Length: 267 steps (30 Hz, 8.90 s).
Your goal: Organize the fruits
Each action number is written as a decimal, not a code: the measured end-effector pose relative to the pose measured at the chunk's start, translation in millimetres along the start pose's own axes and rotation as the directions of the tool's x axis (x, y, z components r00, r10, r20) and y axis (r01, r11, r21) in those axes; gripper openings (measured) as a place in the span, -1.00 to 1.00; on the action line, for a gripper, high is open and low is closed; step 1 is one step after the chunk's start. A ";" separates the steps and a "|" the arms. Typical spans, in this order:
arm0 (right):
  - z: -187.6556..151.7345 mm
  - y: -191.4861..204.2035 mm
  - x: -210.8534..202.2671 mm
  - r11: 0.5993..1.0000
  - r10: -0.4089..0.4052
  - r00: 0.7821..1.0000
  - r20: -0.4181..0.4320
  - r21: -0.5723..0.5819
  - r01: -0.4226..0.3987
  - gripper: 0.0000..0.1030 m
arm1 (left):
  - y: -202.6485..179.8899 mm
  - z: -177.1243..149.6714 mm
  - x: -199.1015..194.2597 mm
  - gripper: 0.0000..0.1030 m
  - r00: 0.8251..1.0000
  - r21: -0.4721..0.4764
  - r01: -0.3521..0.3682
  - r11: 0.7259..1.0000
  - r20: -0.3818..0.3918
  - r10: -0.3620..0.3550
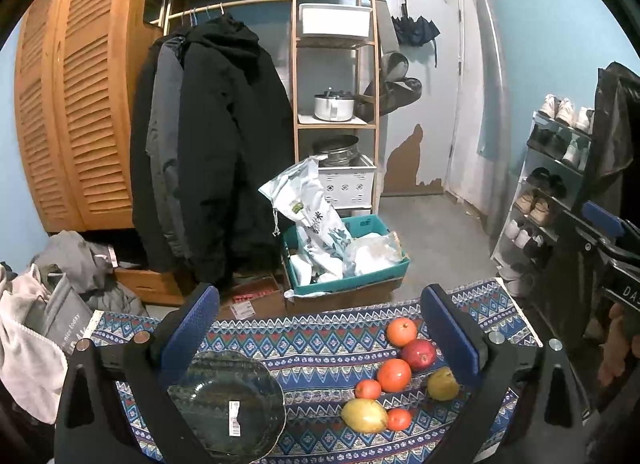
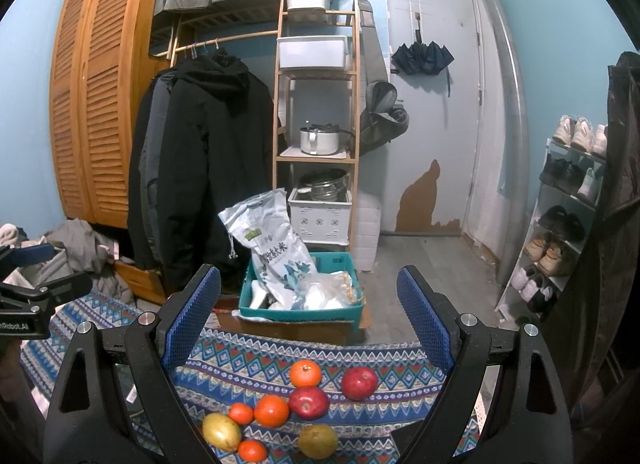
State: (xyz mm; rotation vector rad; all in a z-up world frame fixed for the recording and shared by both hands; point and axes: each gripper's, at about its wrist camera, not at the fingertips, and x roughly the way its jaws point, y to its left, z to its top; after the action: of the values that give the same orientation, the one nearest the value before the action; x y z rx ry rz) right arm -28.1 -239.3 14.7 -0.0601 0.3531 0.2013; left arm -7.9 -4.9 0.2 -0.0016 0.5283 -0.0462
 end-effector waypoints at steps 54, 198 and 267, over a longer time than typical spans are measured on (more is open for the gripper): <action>-4.7 0.6 0.1 1.000 0.011 1.000 -0.004 -0.013 -0.011 0.72 | -6.6 -1.9 -2.5 0.97 1.000 0.007 0.021 1.000 -0.013 -0.021; -138.7 17.1 154.7 0.992 0.105 0.783 -0.613 0.005 -0.128 0.31 | -8.3 -119.8 142.3 0.54 0.837 -0.059 0.160 0.985 -0.521 -0.168; -127.2 271.0 226.2 0.866 0.391 0.619 -0.681 0.044 -0.498 0.31 | 220.5 -216.2 143.5 0.54 0.793 -0.264 -0.217 0.940 -0.609 0.012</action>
State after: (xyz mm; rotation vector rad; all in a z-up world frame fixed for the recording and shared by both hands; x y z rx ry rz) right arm 80.9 55.9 -189.8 -0.1984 1.0960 0.7209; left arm 16.6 211.2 -261.7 -0.2855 1.1764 0.1701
